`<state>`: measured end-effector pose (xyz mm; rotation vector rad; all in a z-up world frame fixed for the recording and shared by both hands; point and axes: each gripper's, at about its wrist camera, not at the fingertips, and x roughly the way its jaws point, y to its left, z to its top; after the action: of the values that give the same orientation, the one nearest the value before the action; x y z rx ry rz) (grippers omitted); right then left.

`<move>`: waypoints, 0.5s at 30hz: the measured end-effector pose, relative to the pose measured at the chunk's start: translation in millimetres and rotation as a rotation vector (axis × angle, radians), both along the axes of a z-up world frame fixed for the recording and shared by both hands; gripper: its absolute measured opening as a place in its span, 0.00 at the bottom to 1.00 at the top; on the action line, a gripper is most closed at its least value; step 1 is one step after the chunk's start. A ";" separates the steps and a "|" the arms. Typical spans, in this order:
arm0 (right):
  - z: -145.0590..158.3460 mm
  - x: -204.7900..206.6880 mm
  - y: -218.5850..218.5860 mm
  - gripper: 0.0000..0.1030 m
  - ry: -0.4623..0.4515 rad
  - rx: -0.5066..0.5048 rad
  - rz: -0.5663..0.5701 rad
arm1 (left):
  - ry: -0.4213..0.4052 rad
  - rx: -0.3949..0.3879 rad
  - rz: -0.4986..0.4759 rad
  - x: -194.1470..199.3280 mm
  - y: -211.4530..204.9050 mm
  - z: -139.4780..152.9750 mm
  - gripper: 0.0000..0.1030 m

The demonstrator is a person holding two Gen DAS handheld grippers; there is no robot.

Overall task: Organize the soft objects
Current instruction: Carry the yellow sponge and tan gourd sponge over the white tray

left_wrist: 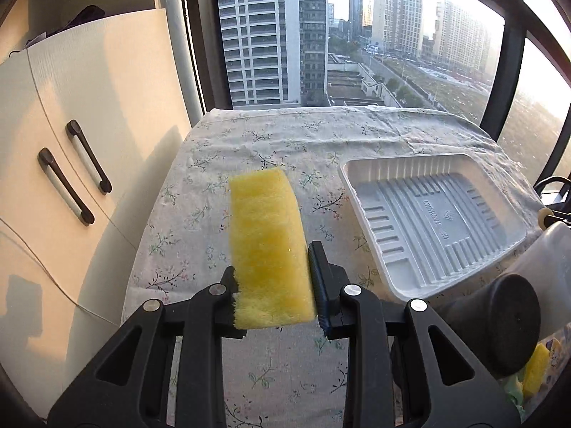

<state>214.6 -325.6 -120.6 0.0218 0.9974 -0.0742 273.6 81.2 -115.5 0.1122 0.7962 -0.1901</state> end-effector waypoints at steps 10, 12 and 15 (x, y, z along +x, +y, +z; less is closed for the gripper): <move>0.0 114.6 49.4 0.34 0.029 -0.015 0.158 | 0.054 0.021 -0.237 84.1 -86.7 -15.3 0.24; -5.4 129.3 62.5 0.34 0.049 -0.031 0.188 | 0.072 0.003 -0.278 89.4 -98.0 -19.3 0.24; -13.7 140.1 75.4 0.34 0.073 -0.032 0.229 | 0.112 -0.044 -0.333 97.8 -108.0 -24.2 0.25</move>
<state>354.7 -250.3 -134.3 -0.1247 1.0656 0.1195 371.4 -26.7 -139.7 0.1935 0.8811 -0.5325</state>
